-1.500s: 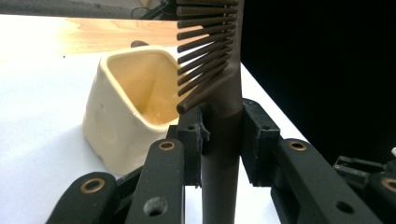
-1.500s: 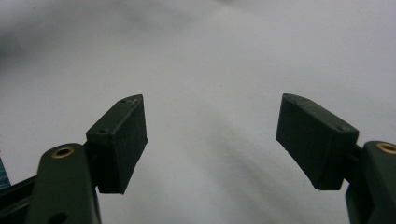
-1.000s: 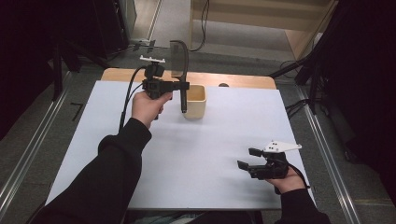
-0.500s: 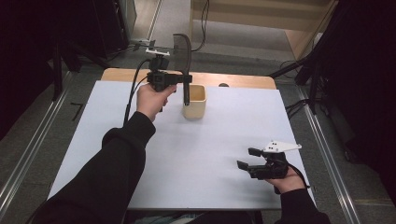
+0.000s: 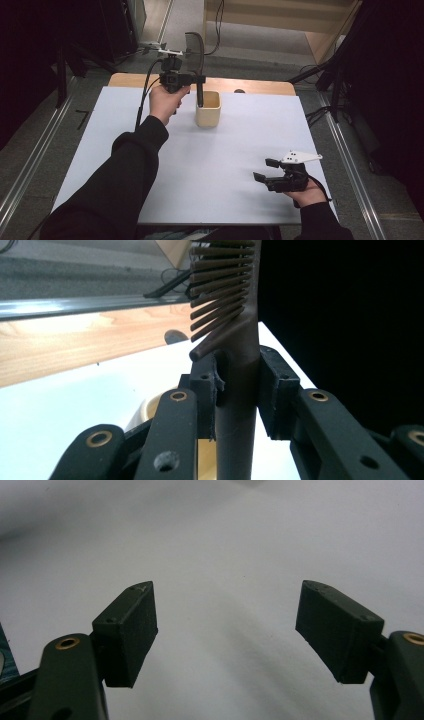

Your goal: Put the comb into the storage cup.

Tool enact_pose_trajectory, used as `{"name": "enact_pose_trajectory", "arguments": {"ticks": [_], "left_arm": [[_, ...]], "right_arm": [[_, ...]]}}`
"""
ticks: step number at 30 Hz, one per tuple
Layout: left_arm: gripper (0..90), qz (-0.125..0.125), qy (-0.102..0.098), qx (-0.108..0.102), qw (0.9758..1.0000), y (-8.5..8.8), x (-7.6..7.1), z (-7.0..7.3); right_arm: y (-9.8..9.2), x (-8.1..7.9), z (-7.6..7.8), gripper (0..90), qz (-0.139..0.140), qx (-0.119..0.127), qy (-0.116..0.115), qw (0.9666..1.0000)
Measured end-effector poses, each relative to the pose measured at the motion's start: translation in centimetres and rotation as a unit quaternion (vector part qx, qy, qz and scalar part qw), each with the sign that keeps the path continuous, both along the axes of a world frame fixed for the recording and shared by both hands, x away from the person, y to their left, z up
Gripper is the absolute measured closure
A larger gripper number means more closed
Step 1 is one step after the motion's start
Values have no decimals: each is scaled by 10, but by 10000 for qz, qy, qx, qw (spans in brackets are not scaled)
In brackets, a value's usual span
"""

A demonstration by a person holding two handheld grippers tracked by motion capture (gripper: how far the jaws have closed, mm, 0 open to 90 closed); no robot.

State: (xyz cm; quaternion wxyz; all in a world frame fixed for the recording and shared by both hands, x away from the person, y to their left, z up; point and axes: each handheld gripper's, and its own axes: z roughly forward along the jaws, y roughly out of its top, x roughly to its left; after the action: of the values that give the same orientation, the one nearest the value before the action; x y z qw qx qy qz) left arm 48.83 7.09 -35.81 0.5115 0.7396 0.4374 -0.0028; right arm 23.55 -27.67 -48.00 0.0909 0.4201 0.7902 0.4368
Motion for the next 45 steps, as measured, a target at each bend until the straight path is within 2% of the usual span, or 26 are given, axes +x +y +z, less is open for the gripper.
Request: {"name": "enact_pose_trajectory", "arguments": {"ticks": [3,12,17,25,38,45], "left_arm": [[724,-45,-3,-67,10000,0,4,0],[724,42,-91,62,9999,-1,12,-8],[724,-16,-227,34,9997,-6,13,-12],[723,-35,-293,28,9996,-9,18,-18],[723,-58,-280,175,9994,-14,20,-26],[722,-47,-241,189,9995,-16,20,-33]], "right_arm": [[0,0,0,228,1,-11,-7,10000],[0,0,1,228,0,-5,-44,10000],[0,0,1,228,13,-17,-64,10000],[1,1,2,228,48,-3,-63,10000],[1,2,1,228,64,-7,-62,10000],[0,3,1,228,47,7,-57,10000]]}}
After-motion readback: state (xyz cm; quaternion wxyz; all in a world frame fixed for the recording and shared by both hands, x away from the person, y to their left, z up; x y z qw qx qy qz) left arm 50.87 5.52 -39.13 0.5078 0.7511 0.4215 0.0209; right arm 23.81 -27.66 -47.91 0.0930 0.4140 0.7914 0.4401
